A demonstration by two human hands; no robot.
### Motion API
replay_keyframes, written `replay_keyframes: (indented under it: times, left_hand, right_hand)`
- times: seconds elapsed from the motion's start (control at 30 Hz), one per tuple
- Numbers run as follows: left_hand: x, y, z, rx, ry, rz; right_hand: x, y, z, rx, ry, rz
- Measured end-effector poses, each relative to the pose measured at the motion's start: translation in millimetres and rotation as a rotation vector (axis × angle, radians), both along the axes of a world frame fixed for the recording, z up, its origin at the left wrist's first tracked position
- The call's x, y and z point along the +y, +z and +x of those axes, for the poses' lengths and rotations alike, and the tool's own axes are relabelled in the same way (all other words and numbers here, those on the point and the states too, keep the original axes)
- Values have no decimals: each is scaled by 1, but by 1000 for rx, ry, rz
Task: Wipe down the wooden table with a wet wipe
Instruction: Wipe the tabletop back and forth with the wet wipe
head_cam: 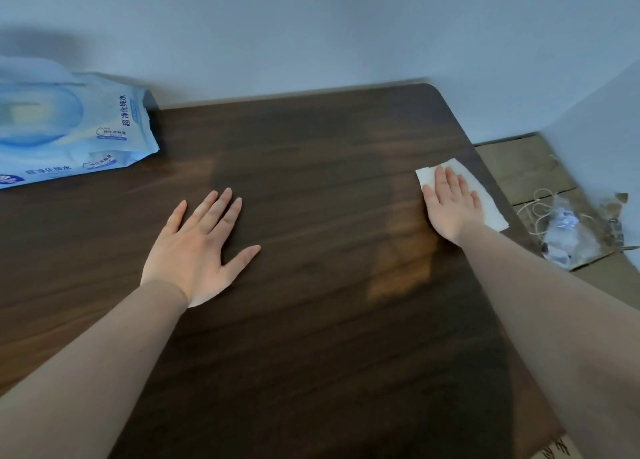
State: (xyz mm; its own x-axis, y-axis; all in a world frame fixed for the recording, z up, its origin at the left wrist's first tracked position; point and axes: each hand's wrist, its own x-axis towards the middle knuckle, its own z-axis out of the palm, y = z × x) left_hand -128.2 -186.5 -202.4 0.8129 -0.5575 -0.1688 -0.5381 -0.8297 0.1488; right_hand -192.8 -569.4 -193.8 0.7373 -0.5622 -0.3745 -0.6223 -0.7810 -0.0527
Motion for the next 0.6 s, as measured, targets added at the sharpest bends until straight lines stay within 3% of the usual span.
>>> replay_keyframes:
  times: [0.27, 0.6]
  left_hand:
    - [17, 4, -19, 93, 91, -11]
    - [216, 10, -85, 105, 382, 64]
  right_hand:
    - [66, -2, -44, 53, 146, 2]
    - [250, 4, -20, 7, 595, 131]
